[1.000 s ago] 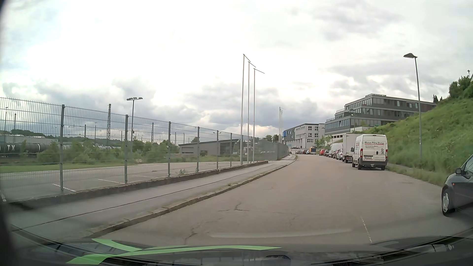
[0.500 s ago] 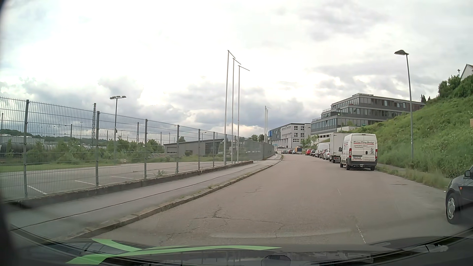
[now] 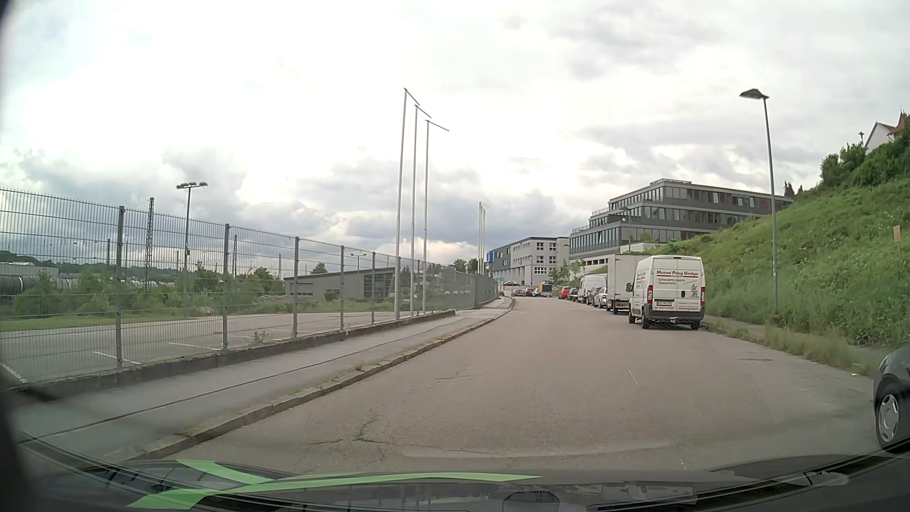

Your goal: Follow the waypoints while adhering to traffic rules and regulations

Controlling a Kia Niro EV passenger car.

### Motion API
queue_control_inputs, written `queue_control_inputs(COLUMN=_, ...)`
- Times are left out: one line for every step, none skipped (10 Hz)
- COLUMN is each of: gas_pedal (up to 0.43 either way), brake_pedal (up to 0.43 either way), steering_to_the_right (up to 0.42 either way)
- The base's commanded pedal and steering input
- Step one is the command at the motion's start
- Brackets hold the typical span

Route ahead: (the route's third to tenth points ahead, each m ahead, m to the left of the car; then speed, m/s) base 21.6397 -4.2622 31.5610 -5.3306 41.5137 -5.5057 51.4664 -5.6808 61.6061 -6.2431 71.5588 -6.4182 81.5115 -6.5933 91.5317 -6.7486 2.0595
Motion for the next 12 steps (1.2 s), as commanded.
queue_control_inputs(gas_pedal=0.067, brake_pedal=0.000, steering_to_the_right=0.182)
queue_control_inputs(gas_pedal=0.067, brake_pedal=0.000, steering_to_the_right=0.166)
queue_control_inputs(gas_pedal=0.067, brake_pedal=0.000, steering_to_the_right=0.146)
queue_control_inputs(gas_pedal=0.067, brake_pedal=0.000, steering_to_the_right=0.126)
queue_control_inputs(gas_pedal=0.067, brake_pedal=0.000, steering_to_the_right=0.110)
queue_control_inputs(gas_pedal=0.067, brake_pedal=0.000, steering_to_the_right=0.093)
queue_control_inputs(gas_pedal=0.067, brake_pedal=0.000, steering_to_the_right=0.075)
queue_control_inputs(gas_pedal=0.067, brake_pedal=0.000, steering_to_the_right=0.059)
queue_control_inputs(gas_pedal=0.067, brake_pedal=0.000, steering_to_the_right=0.047)
queue_control_inputs(gas_pedal=0.067, brake_pedal=0.000, steering_to_the_right=0.035)
queue_control_inputs(gas_pedal=0.067, brake_pedal=0.000, steering_to_the_right=0.031)
queue_control_inputs(gas_pedal=0.067, brake_pedal=0.000, steering_to_the_right=0.031)
